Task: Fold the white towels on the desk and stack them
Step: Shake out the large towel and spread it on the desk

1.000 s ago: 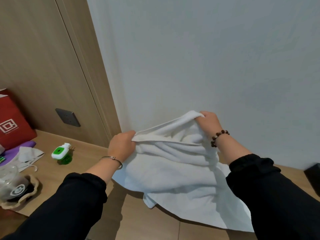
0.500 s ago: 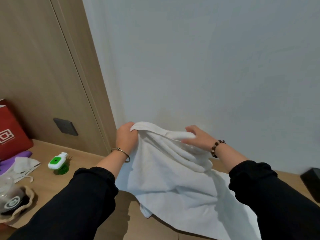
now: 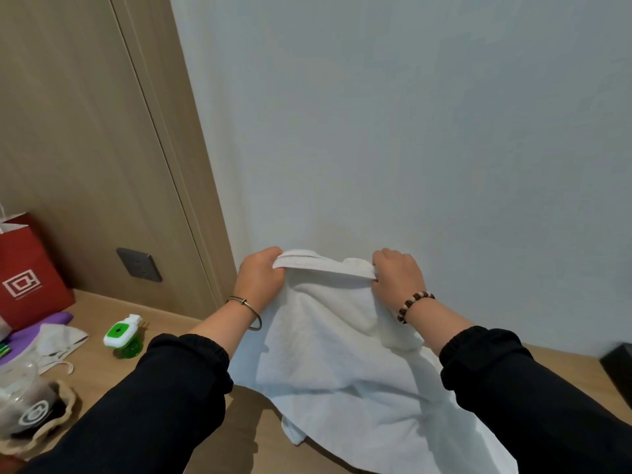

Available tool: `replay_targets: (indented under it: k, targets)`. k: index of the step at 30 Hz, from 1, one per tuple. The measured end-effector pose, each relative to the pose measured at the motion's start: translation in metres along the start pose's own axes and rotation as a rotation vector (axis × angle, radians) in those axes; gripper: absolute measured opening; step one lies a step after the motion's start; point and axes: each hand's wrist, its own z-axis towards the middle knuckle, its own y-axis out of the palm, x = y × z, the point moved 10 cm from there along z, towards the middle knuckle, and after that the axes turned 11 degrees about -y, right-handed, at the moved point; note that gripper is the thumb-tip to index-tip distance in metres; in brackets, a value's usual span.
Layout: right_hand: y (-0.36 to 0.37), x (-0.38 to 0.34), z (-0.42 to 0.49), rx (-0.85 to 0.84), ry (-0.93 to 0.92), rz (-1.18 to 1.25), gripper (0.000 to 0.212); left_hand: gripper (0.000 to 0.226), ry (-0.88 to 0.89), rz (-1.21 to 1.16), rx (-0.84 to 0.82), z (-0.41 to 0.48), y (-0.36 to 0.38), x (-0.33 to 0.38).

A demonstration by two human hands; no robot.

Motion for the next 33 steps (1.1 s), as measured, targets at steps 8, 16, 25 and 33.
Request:
replay_targets:
  k: [8,16,25,33]
  targets:
    - [0.061,0.031,-0.039,-0.54,0.261,0.214,0.022,0.018,-0.054,0.028,-0.012,0.001,0.005,0.003]
    - [-0.131,0.049,0.04,0.249,0.55,0.801,0.032,0.036,-0.118,-0.243,0.22,0.076,-0.095,0.087]
    - [-0.452,0.029,0.008,1.254,0.28,0.682,0.03,0.03,0.344,-0.356,0.439,0.101,-0.254,0.282]
    - [-0.435,0.069,0.016,0.577,0.455,0.098,0.009,0.01,0.39,0.306,0.328,0.098,-0.226,0.301]
